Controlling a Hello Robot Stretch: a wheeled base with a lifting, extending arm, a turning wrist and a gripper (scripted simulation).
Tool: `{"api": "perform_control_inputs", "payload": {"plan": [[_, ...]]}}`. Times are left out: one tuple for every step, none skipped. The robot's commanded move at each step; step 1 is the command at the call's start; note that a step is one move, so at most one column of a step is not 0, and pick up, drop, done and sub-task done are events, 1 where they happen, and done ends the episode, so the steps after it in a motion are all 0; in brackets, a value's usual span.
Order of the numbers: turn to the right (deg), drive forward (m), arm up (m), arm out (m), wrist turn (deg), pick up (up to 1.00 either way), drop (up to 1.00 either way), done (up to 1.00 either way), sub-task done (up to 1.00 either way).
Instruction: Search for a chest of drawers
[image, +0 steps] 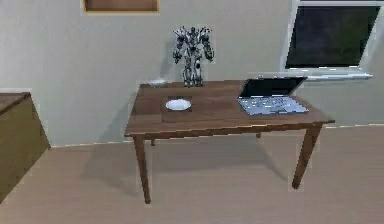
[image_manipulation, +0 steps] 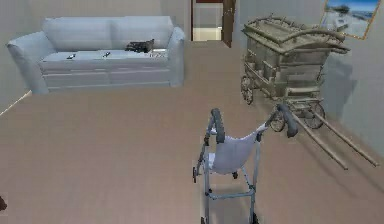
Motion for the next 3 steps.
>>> {"api": "perform_control_inputs", "payload": {"plan": [[30.0,0.0,0.0,0.0,0.0,0.0,0.0,0.0,0.0],[0.0,0.55,0.0,0.0,0.0,0.0,0.0,0.0,0.0],[45.0,0.0,0.0,0.0,0.0,0.0,0.0,0.0,0.0]]}}
